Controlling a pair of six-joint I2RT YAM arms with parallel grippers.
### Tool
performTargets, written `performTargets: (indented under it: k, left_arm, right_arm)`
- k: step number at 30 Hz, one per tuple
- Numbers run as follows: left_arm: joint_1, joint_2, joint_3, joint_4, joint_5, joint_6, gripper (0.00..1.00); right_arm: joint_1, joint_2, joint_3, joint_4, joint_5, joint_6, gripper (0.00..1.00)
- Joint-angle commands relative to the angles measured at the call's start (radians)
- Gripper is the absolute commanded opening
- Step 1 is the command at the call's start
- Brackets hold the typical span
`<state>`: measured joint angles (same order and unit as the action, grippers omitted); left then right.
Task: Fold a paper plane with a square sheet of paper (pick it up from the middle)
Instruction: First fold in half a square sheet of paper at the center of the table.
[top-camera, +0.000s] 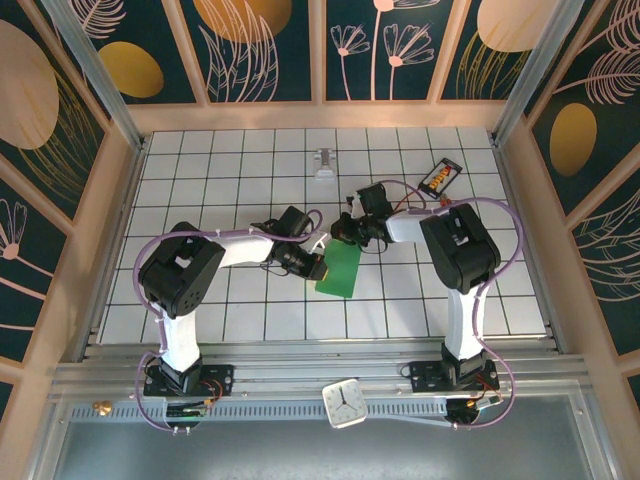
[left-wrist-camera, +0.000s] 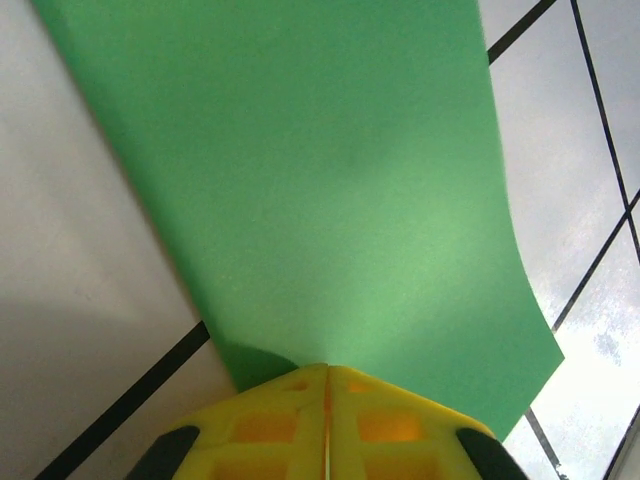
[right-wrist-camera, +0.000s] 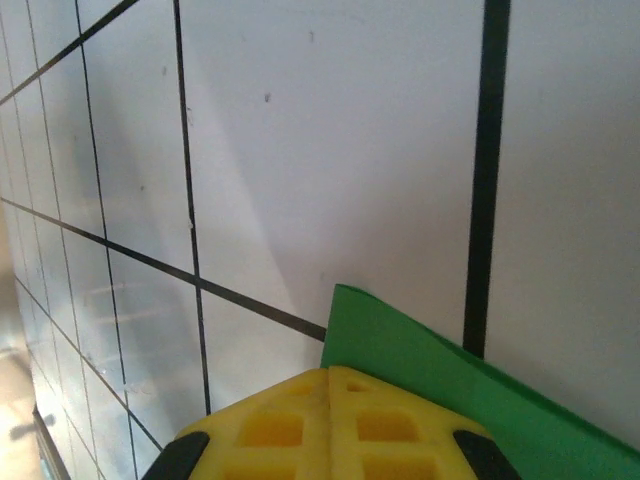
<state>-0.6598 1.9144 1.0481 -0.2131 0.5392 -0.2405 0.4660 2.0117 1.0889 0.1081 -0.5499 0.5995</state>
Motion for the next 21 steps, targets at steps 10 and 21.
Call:
performTargets:
  k: [10,21]
  left_arm:
    - [0.056,-0.092,-0.005,0.069,0.044,-0.272,0.24]
    - [0.092,0.075,0.1,0.198,0.089,-0.35,0.0]
  right_arm:
    - [-0.022,0.042,-0.039,0.003,0.048,-0.062,0.0]
    - [-0.023,0.04,-0.047,0.007,0.056,-0.07,0.0]
